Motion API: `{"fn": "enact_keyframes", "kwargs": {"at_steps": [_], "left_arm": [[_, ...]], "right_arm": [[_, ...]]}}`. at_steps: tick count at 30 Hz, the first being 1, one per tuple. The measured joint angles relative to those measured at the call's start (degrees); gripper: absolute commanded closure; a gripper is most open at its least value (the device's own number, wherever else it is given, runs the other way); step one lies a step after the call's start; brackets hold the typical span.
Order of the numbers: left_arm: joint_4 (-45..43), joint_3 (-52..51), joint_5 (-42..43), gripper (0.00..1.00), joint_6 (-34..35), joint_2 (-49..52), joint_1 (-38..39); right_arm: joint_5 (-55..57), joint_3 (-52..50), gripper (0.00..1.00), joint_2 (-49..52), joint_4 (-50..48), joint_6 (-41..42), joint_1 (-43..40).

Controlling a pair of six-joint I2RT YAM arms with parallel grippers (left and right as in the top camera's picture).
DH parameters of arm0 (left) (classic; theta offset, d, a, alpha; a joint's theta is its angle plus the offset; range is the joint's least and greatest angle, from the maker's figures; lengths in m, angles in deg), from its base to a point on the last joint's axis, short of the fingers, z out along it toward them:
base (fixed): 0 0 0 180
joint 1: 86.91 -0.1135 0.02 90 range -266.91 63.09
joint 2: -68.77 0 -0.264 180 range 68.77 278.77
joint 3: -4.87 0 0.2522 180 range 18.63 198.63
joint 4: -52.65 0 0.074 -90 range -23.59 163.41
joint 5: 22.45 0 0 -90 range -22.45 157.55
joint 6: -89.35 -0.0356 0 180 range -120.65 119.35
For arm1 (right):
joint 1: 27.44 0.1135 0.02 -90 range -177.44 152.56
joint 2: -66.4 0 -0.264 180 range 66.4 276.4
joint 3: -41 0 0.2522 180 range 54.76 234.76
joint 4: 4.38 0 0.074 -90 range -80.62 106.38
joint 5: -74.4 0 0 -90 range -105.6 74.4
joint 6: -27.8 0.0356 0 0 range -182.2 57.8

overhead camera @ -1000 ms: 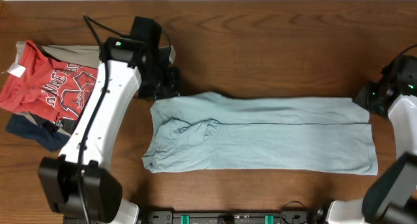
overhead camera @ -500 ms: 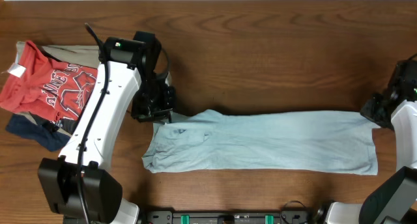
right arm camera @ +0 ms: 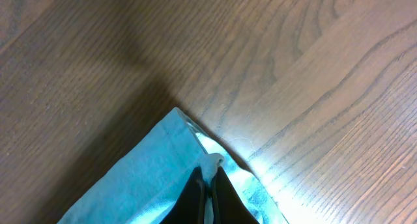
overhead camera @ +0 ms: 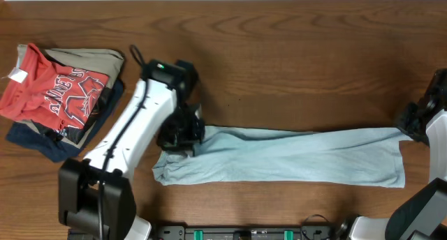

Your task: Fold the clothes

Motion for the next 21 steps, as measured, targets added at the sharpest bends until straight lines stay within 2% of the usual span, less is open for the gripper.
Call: {"fn": "enact_keyframes", "kwargs": {"at_steps": [5, 9, 20, 21], "left_arm": [[-1.44, -4.09, -0.68, 0.94, 0.63, 0.0, 1.16], [-1.86, -6.4, -3.17, 0.94, 2.43, 0.0, 1.16], [-4.09, -7.43, -5.05, 0.93, 3.65, 0.0, 1.16], [-4.7, -7.43, -5.16, 0.92, 3.67, 0.0, 1.16]], "right_arm": [[0.37, 0.0, 0.94, 1.64, 0.42, 0.15, -0.98], [0.59, 0.0, 0.87, 3.52, 0.7, 0.33, -2.8], [0.55, 0.0, 0.81, 4.74, 0.96, 0.42, -3.61], [0.55, 0.0, 0.78, 4.74, 0.98, 0.42, -3.61]]}}
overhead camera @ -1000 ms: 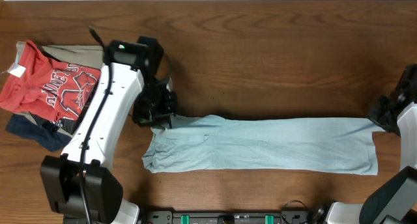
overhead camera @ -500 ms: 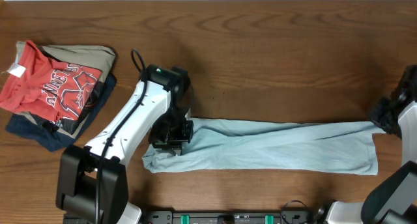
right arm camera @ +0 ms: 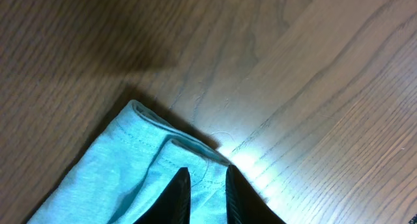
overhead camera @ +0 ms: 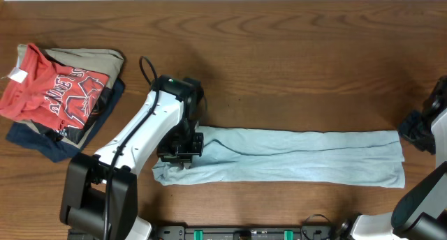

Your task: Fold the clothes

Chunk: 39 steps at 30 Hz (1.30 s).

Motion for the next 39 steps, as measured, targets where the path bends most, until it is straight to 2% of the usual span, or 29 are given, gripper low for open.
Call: {"fn": "enact_keyframes", "kwargs": {"at_steps": [2, 8, 10, 14, 16, 25, 32, 33, 39], "left_arm": [[-0.92, 0.0, -0.02, 0.93, 0.07, 0.0, -0.02], [-5.9, 0.0, -2.84, 0.93, 1.27, 0.0, 0.0], [-7.87, 0.0, -4.74, 0.89, 2.51, 0.0, 0.0], [-10.36, -0.02, -8.0, 0.83, 5.11, 0.0, -0.02], [-11.74, -0.02, -9.62, 0.77, 6.14, 0.0, 0.0], [-13.31, -0.02, -15.96, 0.72, 10.32, 0.0, 0.0], [-16.46, -1.4, -16.65, 0.81, 13.79, 0.0, 0.0], [-17.11, -2.1, -16.76, 0.88, 14.08, 0.0, 0.0], [-23.52, -10.16, -16.48, 0.92, 15.93, 0.04, 0.0]], "right_arm": [[-0.35, 0.0, 0.68, 0.0, 0.09, 0.02, 0.0], [-1.97, 0.0, 0.55, 0.0, 0.96, 0.31, 0.0], [-2.23, 0.0, 0.51, 0.0, 1.14, 0.44, 0.0], [-2.45, 0.0, 0.5, 0.0, 1.36, 0.35, 0.0], [-2.6, 0.0, 0.49, 0.0, 1.55, 0.35, 0.0], [-3.1, 0.0, 0.47, 0.0, 1.92, 0.35, 0.0], [-3.21, 0.0, 0.46, 0.0, 2.08, 0.35, 0.0], [-3.23, 0.0, 0.46, 0.0, 2.08, 0.35, 0.0], [-3.32, 0.0, 0.45, 0.0, 2.05, 0.35, 0.0]]}}
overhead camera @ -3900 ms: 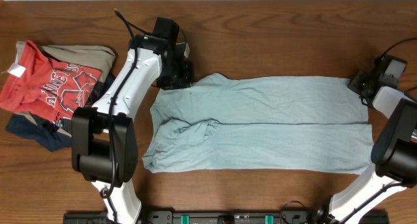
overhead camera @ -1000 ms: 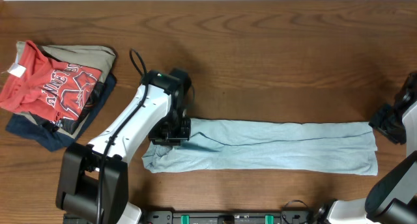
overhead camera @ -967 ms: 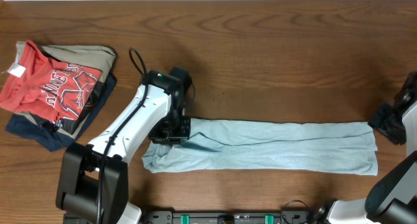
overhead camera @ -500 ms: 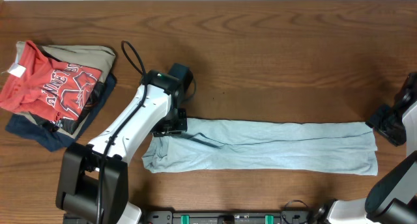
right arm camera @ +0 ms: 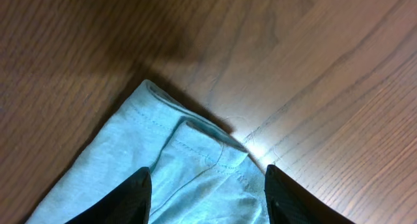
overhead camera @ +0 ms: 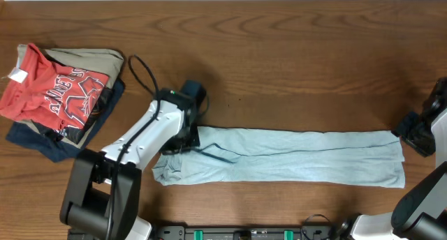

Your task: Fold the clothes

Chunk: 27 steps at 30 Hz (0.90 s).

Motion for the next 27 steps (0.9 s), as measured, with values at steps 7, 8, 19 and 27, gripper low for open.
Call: {"fn": "enact_keyframes", "kwargs": {"at_steps": [7, 8, 19, 27], "left_arm": [[-7.21, -6.49, 0.17, 0.91, -0.5, 0.07, 0.0], [-7.48, -6.47, 0.15, 0.9, -0.85, 0.07, 0.0], [0.76, 3.43, -2.69, 0.69, -4.96, -1.88, -1.73], [1.49, 4.55, -1.22, 0.78, -4.68, -5.18, -1.86]], "right_arm": [[-0.83, 0.0, 0.45, 0.0, 0.02, 0.0, 0.0], [-0.85, 0.0, 0.45, 0.0, 0.04, 0.0, 0.0], [-1.03, 0.0, 0.41, 0.0, 0.13, 0.0, 0.0], [-3.56, -0.04, 0.87, 0.0, 5.07, -2.01, 0.0]]}}
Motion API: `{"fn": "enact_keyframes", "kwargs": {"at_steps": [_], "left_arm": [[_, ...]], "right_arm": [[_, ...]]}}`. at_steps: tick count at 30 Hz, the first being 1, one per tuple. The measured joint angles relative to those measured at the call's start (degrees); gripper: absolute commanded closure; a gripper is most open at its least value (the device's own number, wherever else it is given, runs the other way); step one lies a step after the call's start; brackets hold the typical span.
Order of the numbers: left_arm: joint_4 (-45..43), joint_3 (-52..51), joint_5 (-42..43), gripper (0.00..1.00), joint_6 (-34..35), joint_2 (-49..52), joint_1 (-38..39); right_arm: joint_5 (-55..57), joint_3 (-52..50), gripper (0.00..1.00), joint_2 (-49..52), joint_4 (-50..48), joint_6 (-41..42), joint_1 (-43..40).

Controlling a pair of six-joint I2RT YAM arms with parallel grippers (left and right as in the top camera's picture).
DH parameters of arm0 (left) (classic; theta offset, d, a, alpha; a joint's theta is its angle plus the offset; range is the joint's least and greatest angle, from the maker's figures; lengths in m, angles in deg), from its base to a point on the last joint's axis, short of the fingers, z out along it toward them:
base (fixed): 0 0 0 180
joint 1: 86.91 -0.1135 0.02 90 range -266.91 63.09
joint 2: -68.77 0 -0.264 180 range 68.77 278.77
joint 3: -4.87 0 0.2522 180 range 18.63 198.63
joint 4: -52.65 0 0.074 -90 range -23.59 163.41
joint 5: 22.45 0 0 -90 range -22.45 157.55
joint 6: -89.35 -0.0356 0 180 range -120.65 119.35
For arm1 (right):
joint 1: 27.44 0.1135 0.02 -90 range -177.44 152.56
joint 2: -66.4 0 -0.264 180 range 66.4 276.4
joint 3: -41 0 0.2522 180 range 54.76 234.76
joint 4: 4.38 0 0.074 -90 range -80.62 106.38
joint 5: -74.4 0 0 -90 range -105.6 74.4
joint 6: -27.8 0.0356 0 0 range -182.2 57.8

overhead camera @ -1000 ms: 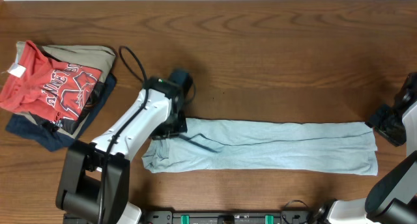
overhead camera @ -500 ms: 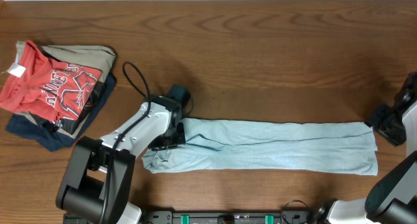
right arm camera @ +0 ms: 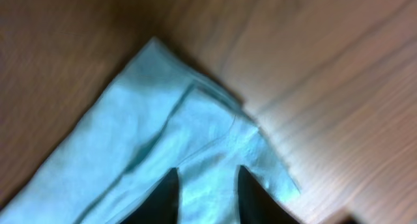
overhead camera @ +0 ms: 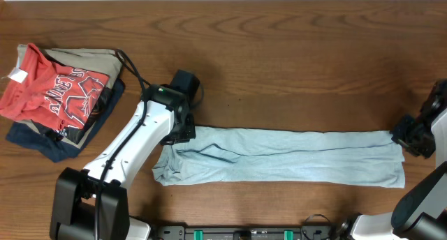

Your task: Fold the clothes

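A light blue garment (overhead camera: 279,156) lies on the table as a long, narrow folded strip running left to right. My left gripper (overhead camera: 183,132) is at the far corner of its left end; the overhead view does not show its jaws. My right gripper (overhead camera: 412,137) is at the strip's right end. In the blurred right wrist view the right gripper (right arm camera: 207,182) is open, and its dark fingertips (right arm camera: 168,193) hover over the garment's folded corner (right arm camera: 195,113), with cloth showing between them.
A pile of clothes with a red printed shirt (overhead camera: 56,90) on top sits at the far left of the wooden table (overhead camera: 293,58). The left arm (overhead camera: 133,153) stretches from the front edge across the space between the pile and the strip.
My right gripper's fingers stand closer together than before and reach further over the garment's corner. The left gripper has shifted slightly toward the far edge of the left end.
My right gripper was first shut on the garment's right corner, while the left gripper sat on the left end. Then the right fingers were slightly apart with the corner lying flat, then wide open. Now they are narrower, and the strip lies flat.
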Motion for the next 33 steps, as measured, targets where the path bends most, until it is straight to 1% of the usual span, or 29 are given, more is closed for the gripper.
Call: {"fn": "enact_keyframes", "kwargs": {"at_steps": [3, 6, 13, 15, 19, 20, 24, 28, 31, 33], "left_arm": [[-1.09, -0.59, 3.5, 0.8, -0.11, 0.0, 0.0], [-3.5, -2.78, 6.14, 0.8, -0.17, 0.0, 0.07], [-10.73, -9.77, 9.38, 0.8, -0.15, 0.0, 0.07], [-12.44, -11.69, 9.7, 0.8, -0.15, 0.02, 0.07], [-16.04, -15.37, 10.43, 0.78, 0.02, 0.04, 0.07], [-17.49, -16.22, 10.47, 0.75, 0.02, 0.04, 0.07], [-23.65, -18.73, 10.6, 0.73, 0.26, -0.92, 0.07], [-29.55, -19.45, 10.38, 0.73, 0.26, -1.16, 0.07], [-34.34, -19.56, 9.27, 0.7, 0.24, -0.46, 0.07], [-38.53, -19.63, 8.26, 0.7, 0.26, 0.33, 0.09]], "right_arm": [[-1.86, -0.28, 0.87, 0.0, 1.81, -0.13, 0.0], [-3.39, -2.05, 0.84, 0.0, 0.83, -0.26, 0.02], [-6.86, -12.74, 0.81, 0.09, -8.9, -0.33, 0.02], [-7.82, -15.91, 0.81, 0.09, -12.41, -0.33, 0.02], [-8.22, -18.29, 0.8, -1.25, -16.17, -0.33, 0.02], [-8.31, -19.02, 0.8, -1.84, -17.27, -0.31, 0.02], [-8.59, -21.07, 0.81, -3.23, -21.81, -0.31, 0.02], [-8.98, -22.21, 0.8, -3.58, -26.14, -0.31, 0.02], [-9.35, -22.6, 0.77, -3.61, -28.94, -0.22, 0.02], [-10.21, -22.84, 0.77, -3.43, -31.19, 0.02, 0.02]]}}
